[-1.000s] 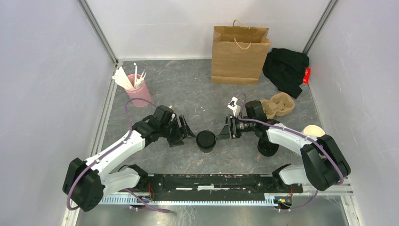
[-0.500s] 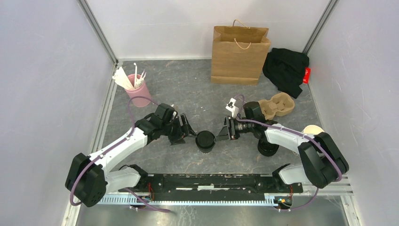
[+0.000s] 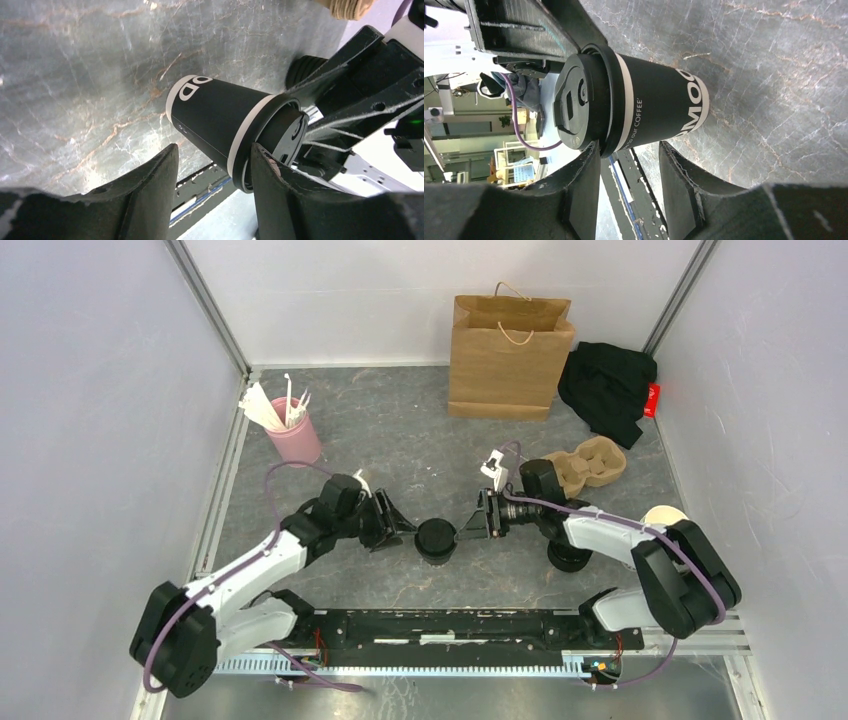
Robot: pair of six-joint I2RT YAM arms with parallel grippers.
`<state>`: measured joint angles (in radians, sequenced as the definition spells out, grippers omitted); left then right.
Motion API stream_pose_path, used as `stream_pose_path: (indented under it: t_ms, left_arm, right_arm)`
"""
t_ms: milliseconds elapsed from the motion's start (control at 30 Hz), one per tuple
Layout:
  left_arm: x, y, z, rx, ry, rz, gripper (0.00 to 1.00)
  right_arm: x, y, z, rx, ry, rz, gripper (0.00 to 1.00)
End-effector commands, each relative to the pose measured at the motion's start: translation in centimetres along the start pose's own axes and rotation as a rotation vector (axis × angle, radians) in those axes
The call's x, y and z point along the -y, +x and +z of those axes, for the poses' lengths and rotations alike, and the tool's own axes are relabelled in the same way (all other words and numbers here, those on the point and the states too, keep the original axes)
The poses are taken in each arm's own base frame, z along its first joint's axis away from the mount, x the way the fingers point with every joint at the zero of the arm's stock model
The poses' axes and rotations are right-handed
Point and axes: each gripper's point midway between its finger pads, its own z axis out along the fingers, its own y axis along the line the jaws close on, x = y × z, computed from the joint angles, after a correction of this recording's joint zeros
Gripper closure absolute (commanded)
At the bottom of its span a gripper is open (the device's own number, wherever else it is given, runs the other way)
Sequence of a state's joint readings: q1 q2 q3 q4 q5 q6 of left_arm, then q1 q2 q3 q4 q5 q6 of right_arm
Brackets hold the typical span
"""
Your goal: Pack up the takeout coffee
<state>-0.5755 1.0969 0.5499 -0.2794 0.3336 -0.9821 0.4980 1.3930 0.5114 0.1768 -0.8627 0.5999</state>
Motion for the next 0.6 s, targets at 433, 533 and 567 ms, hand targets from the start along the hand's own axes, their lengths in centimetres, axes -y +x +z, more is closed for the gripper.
stream_pose_path:
  t_ms: [433, 533, 567]
  left_arm:
    - [0.3, 3.8, -3.7, -0.060, 0.099, -0.077, 0.28]
    - [1.6, 2.0, -4.9, 0.011, 0.081, -0.022, 0.27]
    - [2.0, 1.4, -5.3, 0.035, 0.080, -0.011, 0.25]
  right_arm:
    - [-1.3, -3.9, -0.9, -0.118, 0.132, -0.133, 0.41]
    - [-2.6, -4.3, -1.4, -0.099, 0.107, -0.140, 0.35]
    - [-2.9, -4.3, -1.5, -0.092, 0.098, -0.140, 0.34]
